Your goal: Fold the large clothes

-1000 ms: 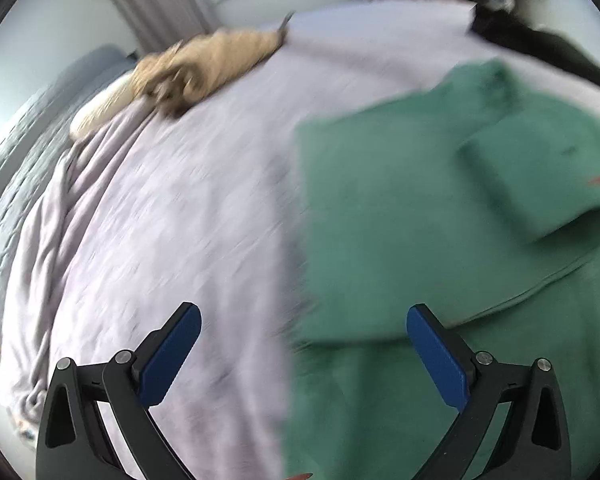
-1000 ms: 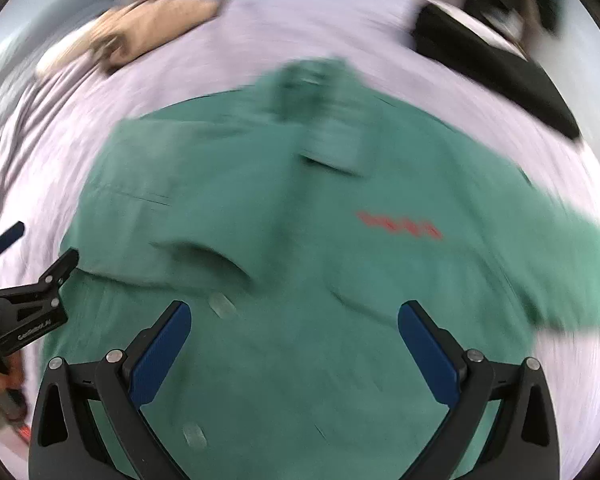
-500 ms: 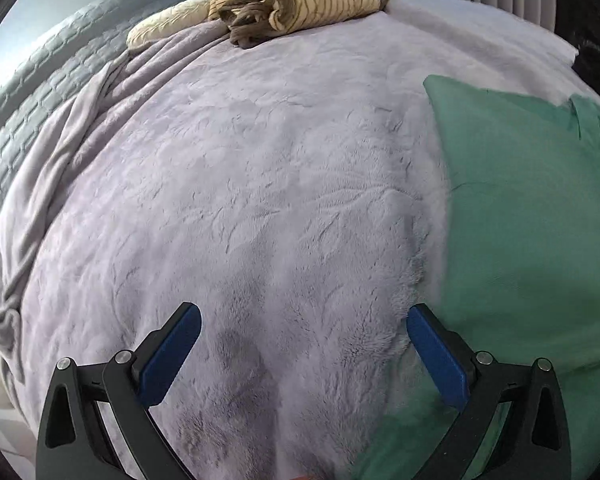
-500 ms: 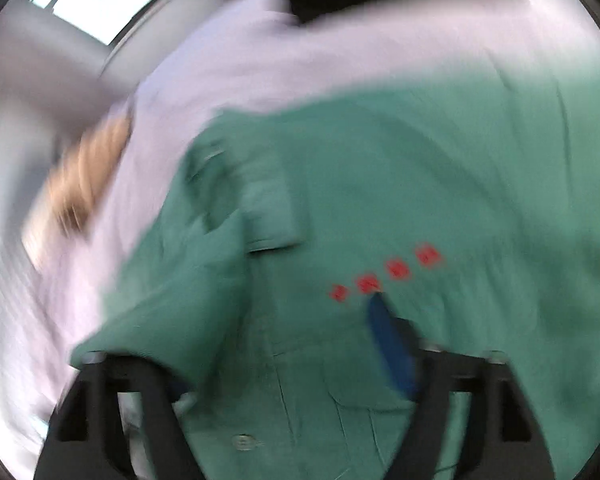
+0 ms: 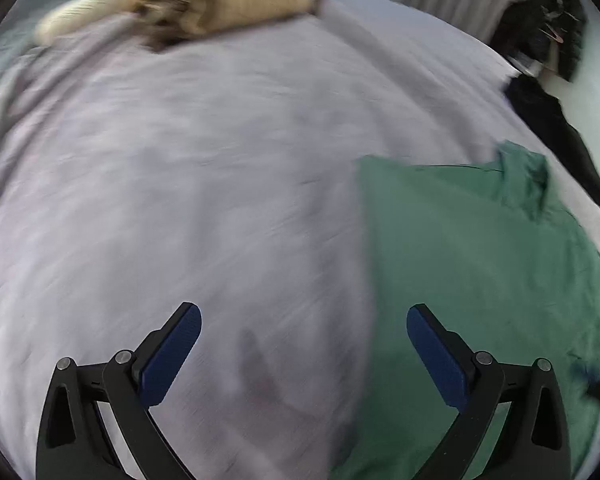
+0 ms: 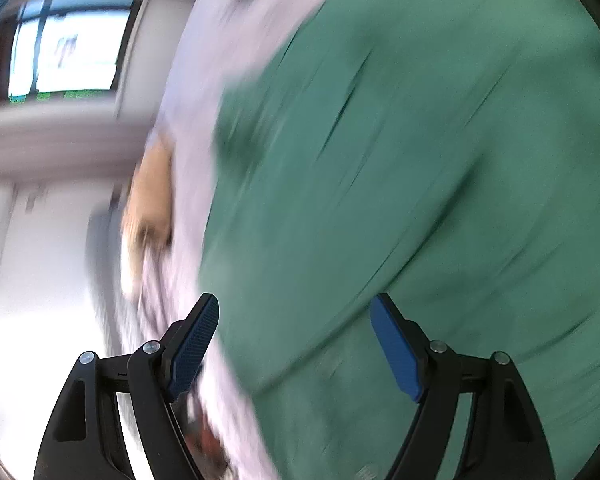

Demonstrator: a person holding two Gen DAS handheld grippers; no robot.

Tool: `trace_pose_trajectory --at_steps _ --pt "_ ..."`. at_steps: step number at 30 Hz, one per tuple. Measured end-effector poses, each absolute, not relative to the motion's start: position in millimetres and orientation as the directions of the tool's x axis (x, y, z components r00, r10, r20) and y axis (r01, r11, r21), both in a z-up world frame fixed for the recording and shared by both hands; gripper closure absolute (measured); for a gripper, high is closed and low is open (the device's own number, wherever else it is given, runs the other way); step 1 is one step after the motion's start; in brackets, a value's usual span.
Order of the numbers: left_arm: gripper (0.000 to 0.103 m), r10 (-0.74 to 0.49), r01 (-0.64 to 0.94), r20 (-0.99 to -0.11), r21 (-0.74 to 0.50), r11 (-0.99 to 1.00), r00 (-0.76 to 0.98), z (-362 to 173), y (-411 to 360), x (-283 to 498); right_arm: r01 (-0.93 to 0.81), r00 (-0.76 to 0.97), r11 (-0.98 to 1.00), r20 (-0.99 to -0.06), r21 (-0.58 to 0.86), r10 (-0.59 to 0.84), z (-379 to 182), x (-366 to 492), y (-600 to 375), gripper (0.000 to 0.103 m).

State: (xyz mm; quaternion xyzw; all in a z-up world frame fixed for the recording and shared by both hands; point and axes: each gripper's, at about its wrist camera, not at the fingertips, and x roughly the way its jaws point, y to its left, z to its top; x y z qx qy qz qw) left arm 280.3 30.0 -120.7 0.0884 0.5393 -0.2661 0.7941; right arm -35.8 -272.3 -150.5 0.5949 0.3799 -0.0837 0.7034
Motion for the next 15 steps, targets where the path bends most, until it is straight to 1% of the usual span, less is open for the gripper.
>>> trace_pose_trajectory --at_steps 3,5,6,7,8,9,10,11,13,15 --pt "0.0 -0.335 0.558 -0.927 -0.19 0.808 0.17 -146 -8 304 0.511 0.669 0.255 -0.566 0.821 0.481 -183 16 -212 0.022" --pt "0.003 -0.334 0.557 -0.934 -0.211 0.803 0.128 -158 -24 312 0.491 0.675 0.216 -0.525 0.844 0.519 -204 44 -184 0.022" --pt "0.016 -0.344 0.552 -0.932 -0.231 0.801 0.109 -162 -30 317 0.489 0.676 0.207 -0.518 0.847 0.524 -210 53 -174 0.022" --pt "0.048 -0.377 0.547 -0.923 -0.275 0.791 0.08 -163 -33 321 0.494 0.675 0.203 -0.52 0.845 0.524 -218 62 -167 0.022" --pt "0.062 -0.396 0.542 -0.916 -0.302 0.784 0.063 -161 -35 323 0.502 0.674 0.203 -0.527 0.841 0.517 -220 64 -162 0.025" --pt "0.076 -0.393 0.542 -0.917 -0.297 0.786 0.067 -157 -37 325 0.511 0.674 0.198 -0.532 0.837 0.513 -224 66 -158 0.044" --pt "0.087 -0.393 0.55 -0.917 -0.293 0.782 0.07 -152 -37 325 0.519 0.669 0.177 -0.526 0.836 0.524 -230 73 -154 0.064" --pt "0.09 -0.396 0.564 -0.915 -0.289 0.774 0.075 -147 -36 327 0.525 0.663 0.157 -0.517 0.836 0.542 -233 78 -152 0.099" --pt "0.094 -0.413 0.582 -0.908 -0.302 0.756 0.065 -140 -30 332 0.497 0.676 0.158 -0.495 0.853 0.546 -228 81 -141 0.1" --pt "0.095 -0.417 0.599 -0.907 -0.301 0.742 0.061 -141 -24 342 0.472 0.676 0.162 -0.474 0.867 0.565 -224 87 -127 0.1"
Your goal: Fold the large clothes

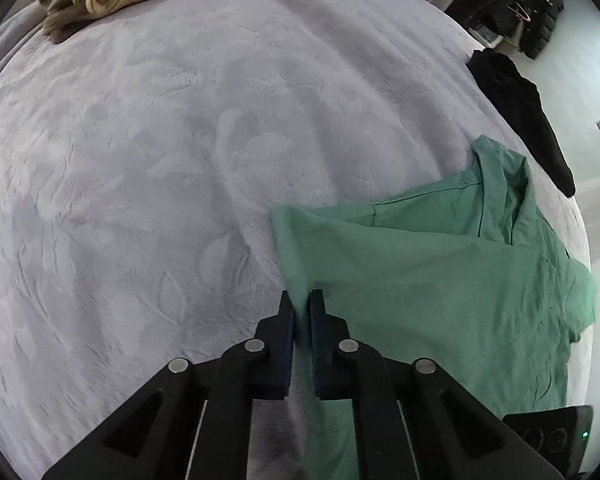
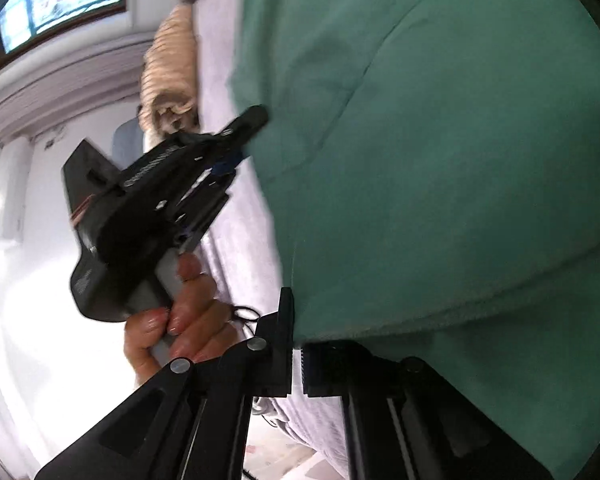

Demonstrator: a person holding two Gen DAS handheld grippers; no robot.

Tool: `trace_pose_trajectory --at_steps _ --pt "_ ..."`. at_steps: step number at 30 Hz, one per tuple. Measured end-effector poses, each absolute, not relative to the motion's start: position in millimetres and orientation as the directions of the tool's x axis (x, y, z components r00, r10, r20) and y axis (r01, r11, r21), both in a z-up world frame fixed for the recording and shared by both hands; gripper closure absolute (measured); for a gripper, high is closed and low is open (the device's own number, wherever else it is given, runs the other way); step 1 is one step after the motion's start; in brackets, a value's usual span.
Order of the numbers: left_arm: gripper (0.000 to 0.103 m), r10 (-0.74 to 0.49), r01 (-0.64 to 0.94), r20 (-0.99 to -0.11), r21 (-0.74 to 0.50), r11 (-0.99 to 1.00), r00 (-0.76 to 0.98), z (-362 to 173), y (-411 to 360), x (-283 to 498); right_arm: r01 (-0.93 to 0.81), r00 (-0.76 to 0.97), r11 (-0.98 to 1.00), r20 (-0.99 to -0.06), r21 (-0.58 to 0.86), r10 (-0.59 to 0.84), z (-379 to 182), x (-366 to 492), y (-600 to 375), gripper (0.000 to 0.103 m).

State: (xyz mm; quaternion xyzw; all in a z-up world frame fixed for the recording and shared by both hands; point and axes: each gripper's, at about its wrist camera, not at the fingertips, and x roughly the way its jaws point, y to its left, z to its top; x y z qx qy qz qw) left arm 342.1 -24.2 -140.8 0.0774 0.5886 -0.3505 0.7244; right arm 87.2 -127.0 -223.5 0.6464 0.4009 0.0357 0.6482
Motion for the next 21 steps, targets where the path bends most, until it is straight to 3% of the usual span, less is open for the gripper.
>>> trace_pose_trajectory --at_steps 2,5,8,10,12,15,17,21 --pt "0.095 -0.4 0.61 -0.914 -0.275 0.743 0.075 -146 -24 344 0.481 0.648 0.17 -0.479 0.86 0.592 -235 96 -114 0.1" --pt "0.095 -0.368 0.594 -0.923 -0.236 0.769 0.109 -157 -21 347 0.549 0.567 0.239 -0.567 0.801 0.597 -256 102 -105 0.1" --pt "0.095 -0.344 0.561 -0.928 -0.21 0.801 0.143 -160 -7 354 0.546 0.558 0.234 -0.558 0.804 0.614 -253 95 -108 0.098" --pt "0.095 -0.331 0.555 -0.93 -0.192 0.809 0.161 -156 2 355 0.535 0.503 0.284 -0.57 0.796 0.649 -241 90 -107 0.085" --pt "0.095 -0.323 0.567 -0.927 -0.163 0.807 0.192 -145 6 348 0.495 0.496 0.333 -0.575 0.803 0.651 -218 75 -115 0.05" --pt "0.095 -0.352 0.596 -0.906 -0.152 0.788 0.235 -121 12 333 0.471 0.543 0.468 -0.664 0.748 0.515 -176 43 -149 0.045" --pt "0.095 -0.375 0.615 -0.891 -0.148 0.774 0.257 -107 6 320 0.551 0.563 0.538 -0.76 0.637 0.323 -150 10 -193 0.045" --pt "0.095 -0.411 0.624 -0.872 -0.169 0.763 0.266 -93 7 289 0.714 0.539 0.485 -0.838 0.505 0.079 -131 -40 -266 0.045"
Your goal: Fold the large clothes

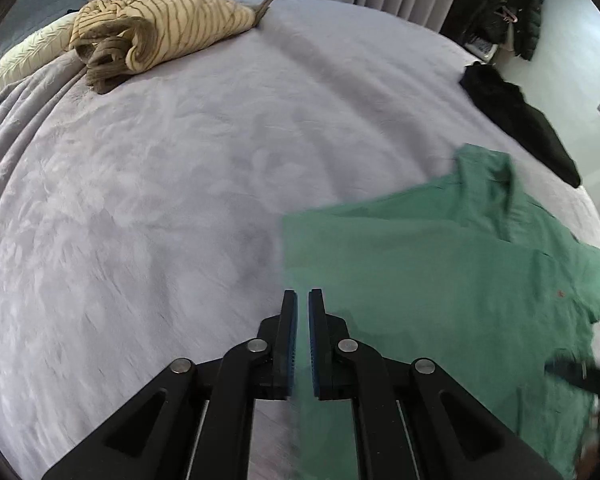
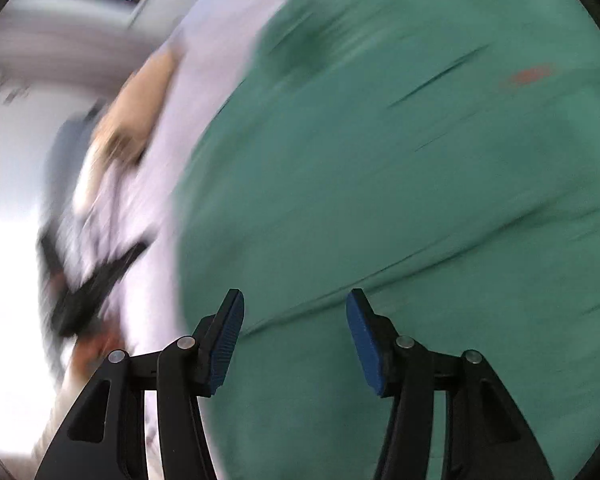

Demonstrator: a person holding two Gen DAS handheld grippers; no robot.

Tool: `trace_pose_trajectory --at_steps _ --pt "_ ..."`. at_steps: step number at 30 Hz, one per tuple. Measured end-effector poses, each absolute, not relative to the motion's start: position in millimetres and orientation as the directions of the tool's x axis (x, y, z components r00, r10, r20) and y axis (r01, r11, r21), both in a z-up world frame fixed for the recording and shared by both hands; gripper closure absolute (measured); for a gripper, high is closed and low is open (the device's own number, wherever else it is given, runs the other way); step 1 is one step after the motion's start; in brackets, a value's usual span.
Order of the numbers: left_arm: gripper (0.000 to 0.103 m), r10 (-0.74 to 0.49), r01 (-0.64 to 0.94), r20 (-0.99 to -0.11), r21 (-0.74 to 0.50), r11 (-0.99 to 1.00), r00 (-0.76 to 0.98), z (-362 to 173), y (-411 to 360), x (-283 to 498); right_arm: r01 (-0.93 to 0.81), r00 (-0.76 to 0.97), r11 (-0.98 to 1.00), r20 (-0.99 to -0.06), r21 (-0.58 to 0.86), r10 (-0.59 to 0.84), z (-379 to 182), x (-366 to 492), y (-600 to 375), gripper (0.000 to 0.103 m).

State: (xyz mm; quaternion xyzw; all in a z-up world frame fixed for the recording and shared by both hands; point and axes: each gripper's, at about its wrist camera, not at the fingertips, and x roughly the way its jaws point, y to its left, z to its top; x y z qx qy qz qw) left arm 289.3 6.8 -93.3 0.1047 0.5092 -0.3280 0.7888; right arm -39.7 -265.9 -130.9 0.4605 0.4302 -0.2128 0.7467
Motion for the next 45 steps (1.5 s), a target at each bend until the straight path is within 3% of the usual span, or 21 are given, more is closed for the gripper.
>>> trace_pose_trajectory --at_steps 1,2,3,4,6,9,12,19,22,24,25,34,35,36,37,39,45 --pt "0.095 -0.41 0.628 -0.872 -0.165 0.761 0.268 -94 6 280 0.743 0.528 0.461 -0.848 0.485 0.043 -131 -53 -279 0.046" --pt "0.095 -0.406 0.634 -0.874 -0.16 0.757 0.265 -96 4 275 0.76 0.521 0.447 -0.853 0.471 0.014 -130 -59 -291 0.054" --pt "0.095 -0.391 0.645 -0.884 -0.144 0.751 0.258 -103 0 267 0.777 0.498 0.452 -0.867 0.438 -0.015 -132 -63 -300 0.07" --pt "0.095 -0.356 0.653 -0.899 -0.112 0.749 0.254 -115 -5 260 0.796 0.461 0.459 -0.886 0.394 -0.039 -135 -62 -308 0.077" --pt "0.095 -0.291 0.659 -0.922 -0.054 0.75 0.255 -138 -11 253 0.819 0.39 0.472 -0.92 0.327 -0.04 -144 -47 -318 0.103" --pt "0.095 -0.211 0.651 -0.932 0.036 0.758 0.296 -160 -7 248 0.811 0.365 0.52 -0.926 0.266 -0.095 -138 -53 -327 0.103" --pt "0.095 -0.195 0.631 -0.936 0.037 0.775 0.294 -154 1 251 0.834 0.303 0.527 -0.934 0.163 -0.191 -123 -72 -328 0.102" --pt "0.095 -0.206 0.624 -0.934 0.024 0.781 0.293 -126 14 234 0.819 0.393 0.473 -0.918 0.324 -0.05 -107 -139 -305 0.098" --pt "0.094 -0.186 0.627 -0.938 0.041 0.778 0.291 -121 14 215 0.812 0.409 0.462 -0.913 0.358 -0.012 -106 -154 -283 0.088" --pt "0.094 -0.178 0.629 -0.937 0.053 0.776 0.3 -119 13 202 0.814 0.414 0.451 -0.91 0.367 -0.007 -103 -169 -270 0.061" --pt "0.094 -0.184 0.63 -0.938 0.044 0.775 0.293 -119 13 199 0.816 0.417 0.444 -0.909 0.37 -0.009 -104 -168 -265 0.055" --pt "0.094 -0.166 0.637 -0.956 0.029 0.77 0.243 -128 -4 146 0.797 0.451 0.434 -0.892 0.42 0.034 -115 -183 -261 0.047" --pt "0.09 -0.163 0.635 -0.956 0.03 0.772 0.244 -127 -7 141 0.793 0.455 0.437 -0.89 0.425 0.039 -115 -184 -263 0.046" --pt "0.038 -0.154 0.632 -0.956 0.039 0.774 0.248 -127 -10 137 0.787 0.462 0.441 -0.886 0.432 0.043 -114 -186 -266 0.042" --pt "0.006 -0.136 0.625 -0.957 0.057 0.779 0.256 -127 -14 135 0.778 0.473 0.445 -0.88 0.443 0.048 -113 -187 -269 0.04" --pt "0.0 -0.104 0.611 -0.945 0.115 0.783 0.311 -128 -25 126 0.764 0.489 0.453 -0.87 0.46 0.058 -111 -189 -276 0.03" --pt "0.0 -0.108 0.616 -0.941 0.12 0.778 0.32 -145 -64 107 0.736 0.52 0.466 -0.851 0.491 0.074 -102 -200 -309 0.022"
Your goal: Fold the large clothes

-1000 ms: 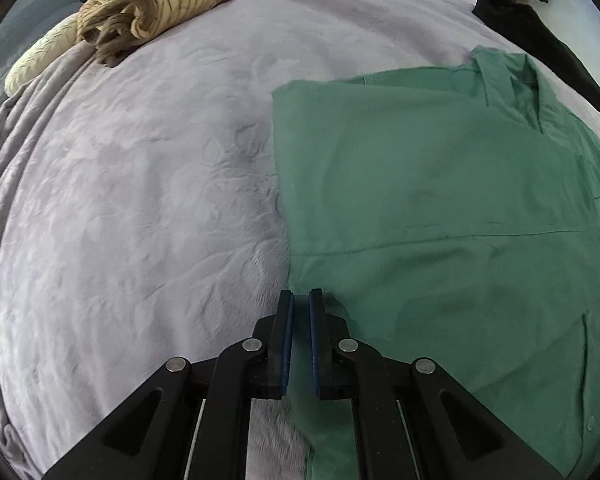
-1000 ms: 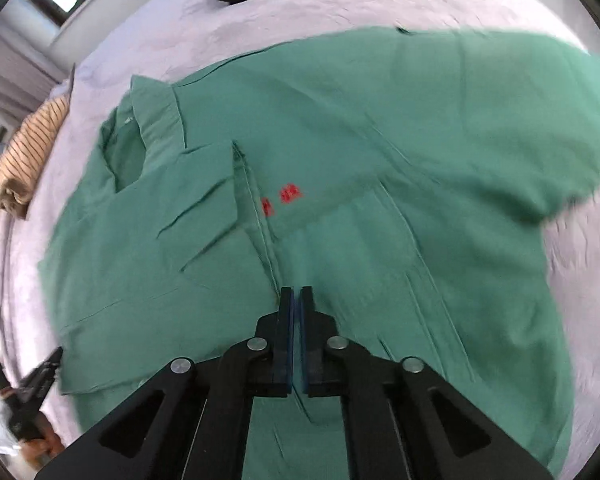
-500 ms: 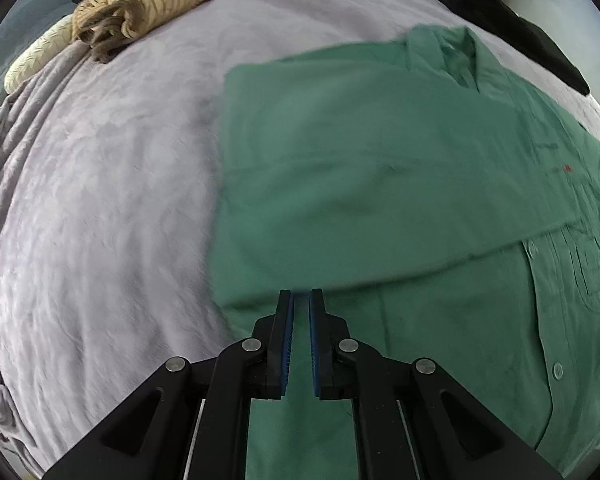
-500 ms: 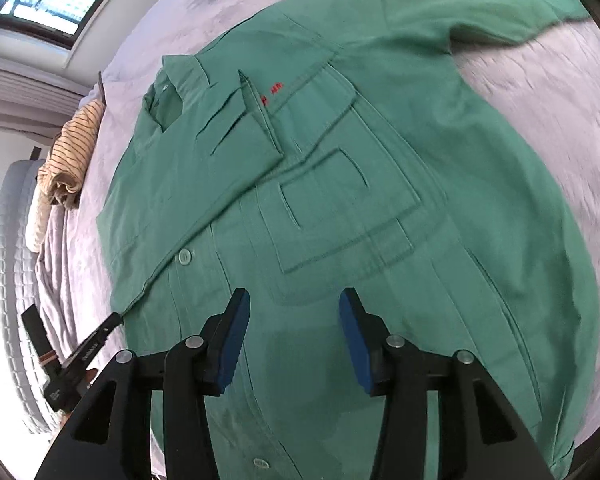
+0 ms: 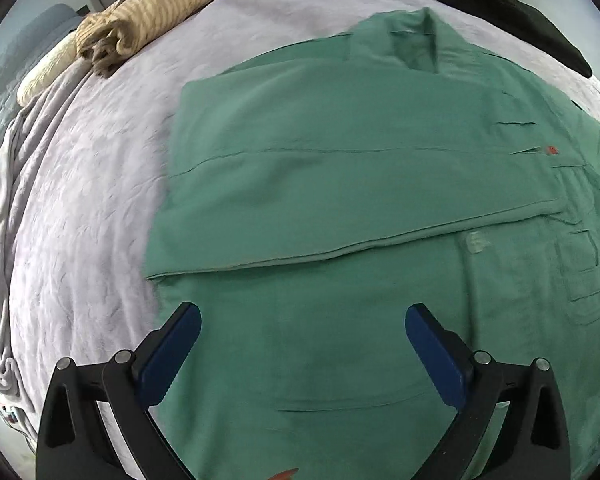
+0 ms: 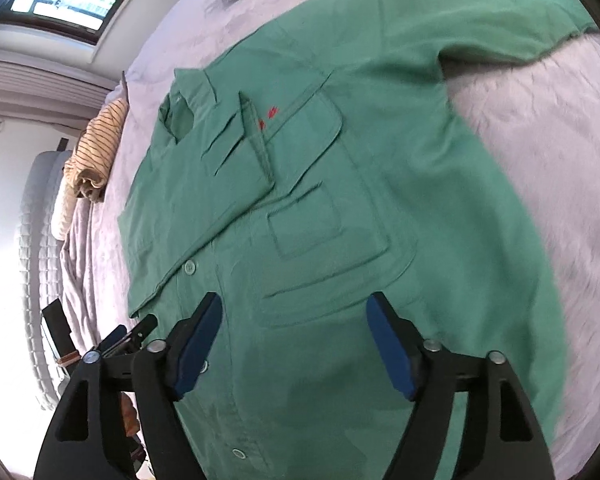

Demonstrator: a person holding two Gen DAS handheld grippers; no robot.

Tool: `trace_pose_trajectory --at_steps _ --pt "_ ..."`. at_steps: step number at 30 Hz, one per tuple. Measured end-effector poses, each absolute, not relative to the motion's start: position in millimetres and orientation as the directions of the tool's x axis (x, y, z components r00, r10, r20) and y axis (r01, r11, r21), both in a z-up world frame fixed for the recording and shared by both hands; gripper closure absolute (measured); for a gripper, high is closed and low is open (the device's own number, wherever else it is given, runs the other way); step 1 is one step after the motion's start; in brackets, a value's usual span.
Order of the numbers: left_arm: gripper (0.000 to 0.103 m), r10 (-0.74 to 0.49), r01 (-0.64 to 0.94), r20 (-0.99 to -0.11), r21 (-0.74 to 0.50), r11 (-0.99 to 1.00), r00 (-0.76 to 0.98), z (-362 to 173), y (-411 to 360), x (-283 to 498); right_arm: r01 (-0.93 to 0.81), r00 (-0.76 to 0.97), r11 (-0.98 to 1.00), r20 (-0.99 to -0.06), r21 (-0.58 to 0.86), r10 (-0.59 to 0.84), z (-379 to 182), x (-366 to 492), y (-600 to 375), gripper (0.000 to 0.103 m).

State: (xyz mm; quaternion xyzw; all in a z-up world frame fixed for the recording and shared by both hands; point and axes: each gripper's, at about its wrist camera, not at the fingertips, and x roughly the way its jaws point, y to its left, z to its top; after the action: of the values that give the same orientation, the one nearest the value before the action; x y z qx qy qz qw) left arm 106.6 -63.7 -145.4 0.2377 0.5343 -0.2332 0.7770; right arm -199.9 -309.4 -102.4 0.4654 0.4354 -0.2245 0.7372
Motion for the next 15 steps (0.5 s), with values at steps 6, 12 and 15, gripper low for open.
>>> trace_pose_trajectory --at_steps 6,12,15 --pt "0.0 -0.099 0.606 -0.95 0.106 0.789 0.296 -174 -110 96 0.73 0.544 0.461 -0.837 0.504 0.055 -92 -224 -350 0.017" --pt "0.0 -0.129 0.656 -0.958 0.074 0.751 0.255 -198 -156 84 0.732 0.577 0.438 -0.817 0.521 0.008 -83 -254 -396 0.009" --pt "0.0 -0.138 0.677 -0.954 0.084 0.731 0.267 -208 -174 79 0.727 0.605 0.404 -0.796 0.555 0.004 -83 -269 -419 0.0"
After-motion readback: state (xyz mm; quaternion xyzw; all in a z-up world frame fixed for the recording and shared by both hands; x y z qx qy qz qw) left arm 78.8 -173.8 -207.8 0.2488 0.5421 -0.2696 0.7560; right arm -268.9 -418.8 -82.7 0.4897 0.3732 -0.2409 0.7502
